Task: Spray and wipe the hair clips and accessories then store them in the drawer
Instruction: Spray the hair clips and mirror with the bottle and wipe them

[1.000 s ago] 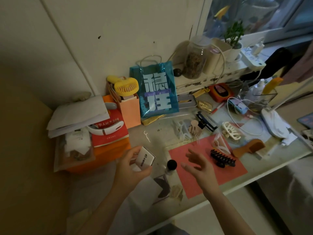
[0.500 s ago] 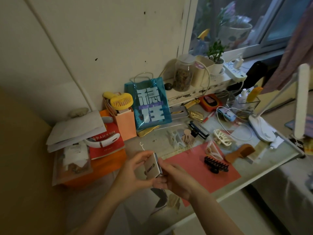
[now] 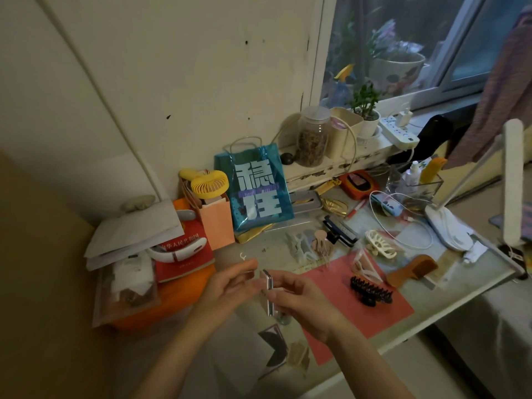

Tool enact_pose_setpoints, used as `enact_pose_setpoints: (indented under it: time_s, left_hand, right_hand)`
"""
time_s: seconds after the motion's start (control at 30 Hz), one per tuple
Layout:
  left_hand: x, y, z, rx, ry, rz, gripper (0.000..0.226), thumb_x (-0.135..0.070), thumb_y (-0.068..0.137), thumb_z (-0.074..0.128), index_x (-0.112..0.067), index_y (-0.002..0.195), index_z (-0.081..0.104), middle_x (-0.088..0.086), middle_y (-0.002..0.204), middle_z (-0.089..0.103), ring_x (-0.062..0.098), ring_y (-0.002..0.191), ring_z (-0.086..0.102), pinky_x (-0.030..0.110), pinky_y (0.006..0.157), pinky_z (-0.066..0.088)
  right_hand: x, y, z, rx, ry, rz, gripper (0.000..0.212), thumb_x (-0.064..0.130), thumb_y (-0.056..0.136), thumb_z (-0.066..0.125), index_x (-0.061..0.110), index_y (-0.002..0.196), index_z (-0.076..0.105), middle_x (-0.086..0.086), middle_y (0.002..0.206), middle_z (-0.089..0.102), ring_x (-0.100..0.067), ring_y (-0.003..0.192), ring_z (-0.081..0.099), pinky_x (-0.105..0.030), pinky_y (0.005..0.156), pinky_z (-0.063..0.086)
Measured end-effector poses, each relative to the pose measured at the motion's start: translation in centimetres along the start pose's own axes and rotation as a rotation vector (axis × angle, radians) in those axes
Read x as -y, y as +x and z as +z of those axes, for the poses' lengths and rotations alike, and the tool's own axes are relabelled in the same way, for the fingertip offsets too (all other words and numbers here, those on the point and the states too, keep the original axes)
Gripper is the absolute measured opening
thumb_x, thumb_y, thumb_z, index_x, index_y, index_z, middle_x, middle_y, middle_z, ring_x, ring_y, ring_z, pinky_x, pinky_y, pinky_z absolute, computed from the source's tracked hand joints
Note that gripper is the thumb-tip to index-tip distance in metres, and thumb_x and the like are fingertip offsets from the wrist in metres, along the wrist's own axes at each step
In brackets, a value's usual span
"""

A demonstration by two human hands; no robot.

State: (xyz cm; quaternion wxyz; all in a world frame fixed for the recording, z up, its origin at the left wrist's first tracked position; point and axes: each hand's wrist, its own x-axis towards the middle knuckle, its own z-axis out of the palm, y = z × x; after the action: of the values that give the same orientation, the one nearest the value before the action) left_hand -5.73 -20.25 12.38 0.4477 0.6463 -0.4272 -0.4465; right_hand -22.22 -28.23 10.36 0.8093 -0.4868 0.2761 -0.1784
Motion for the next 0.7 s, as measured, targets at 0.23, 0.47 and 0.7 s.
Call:
enact_pose_setpoints:
  time_s: [0.23, 0.47, 0.7]
  left_hand:
    - [-0.7, 0.4, 0.4, 0.036, 0.049, -0.016, 0.063, -0.041, 0.067, 0.067, -0.02, 0.126, 0.055, -0.011, 0.114, 0.062, 0.004, 0.106, 0.06, 0.015, 0.085, 0.051]
    - [-0.4, 0.4, 0.0, 0.033, 0.108, -0.027, 0.063, -0.048, 0.062, 0.071, -0.026, 0.12, 0.06, -0.006, 0.116, 0.065, 0.009, 0.109, 0.061, 0.028, 0.094, 0.051]
    - [-0.7, 0.0, -0.8, -0.02, 0.073, -0.041, 0.039, -0.024, 0.073, 0.074, -0.031, 0.11, 0.061, -0.008, 0.108, 0.068, -0.001, 0.101, 0.063, 0.02, 0.087, 0.053]
  right_hand:
    - [0.1, 0.4, 0.1, 0.005, -0.108, -0.069, 0.049, -0.001, 0.07, 0.07, 0.003, 0.118, 0.059, -0.012, 0.109, 0.064, -0.018, 0.092, 0.067, -0.019, 0.071, 0.051]
    - [-0.1, 0.6, 0.1, -0.033, -0.17, -0.075, 0.05, 0.001, 0.066, 0.074, 0.009, 0.114, 0.062, -0.001, 0.098, 0.07, -0.015, 0.091, 0.067, -0.023, 0.076, 0.051]
    - [-0.1, 0.6, -0.6, -0.061, -0.097, -0.128, 0.052, -0.003, 0.062, 0.074, 0.006, 0.111, 0.059, -0.002, 0.096, 0.069, -0.022, 0.098, 0.065, -0.033, 0.085, 0.052]
